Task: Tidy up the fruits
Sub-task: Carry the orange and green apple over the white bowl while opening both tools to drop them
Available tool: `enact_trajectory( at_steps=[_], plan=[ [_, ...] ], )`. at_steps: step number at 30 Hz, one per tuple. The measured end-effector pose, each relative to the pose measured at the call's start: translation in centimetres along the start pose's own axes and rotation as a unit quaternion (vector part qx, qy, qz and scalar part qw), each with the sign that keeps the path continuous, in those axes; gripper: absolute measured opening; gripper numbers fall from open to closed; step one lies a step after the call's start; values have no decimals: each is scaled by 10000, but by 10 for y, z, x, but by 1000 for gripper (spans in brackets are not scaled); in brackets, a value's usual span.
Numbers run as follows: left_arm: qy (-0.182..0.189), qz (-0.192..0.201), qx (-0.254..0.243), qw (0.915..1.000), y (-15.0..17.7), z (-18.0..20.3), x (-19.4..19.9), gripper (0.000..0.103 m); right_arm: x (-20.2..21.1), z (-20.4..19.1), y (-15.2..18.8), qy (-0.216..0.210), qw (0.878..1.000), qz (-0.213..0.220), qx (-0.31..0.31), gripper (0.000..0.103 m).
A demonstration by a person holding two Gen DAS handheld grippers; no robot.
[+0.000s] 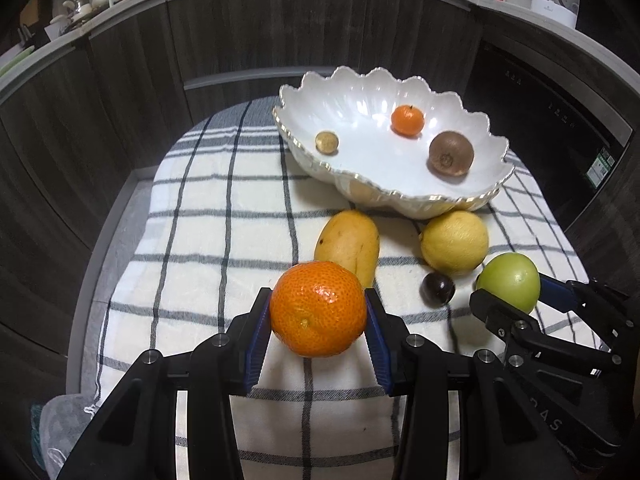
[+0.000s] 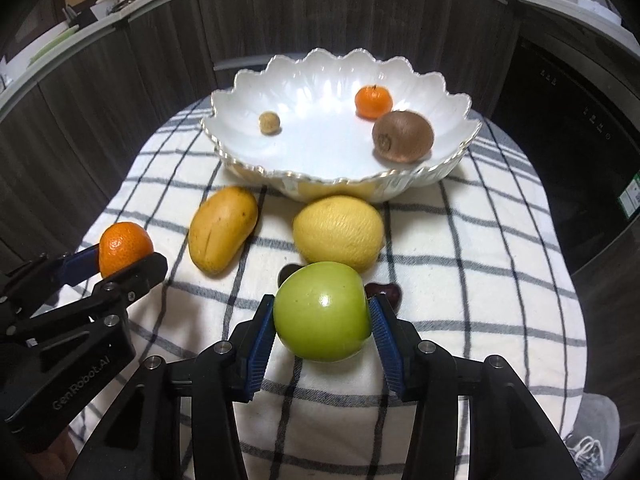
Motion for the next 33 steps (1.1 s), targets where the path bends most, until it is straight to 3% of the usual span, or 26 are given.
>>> enact_trajectory(
  at_steps=[18,33],
  plan=[
    [20,696,75,9975,-83,8,20,43,34,28,-77,255,9969,738,-43,48],
    [-148,946,278,9950,-153,-1,-23,43,6,50,-143,434,9937,931,-447,48]
  ],
)
Point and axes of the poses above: each gripper's, at about its wrist camera, not at the fingertips, and x roughly against the way its jaws point, z to its right, y to its underside, the point moved 9 cm from there along -x, roughly the way its jaws point, and after that the axes turned 3 degrees about y, right-handed, at the moved point
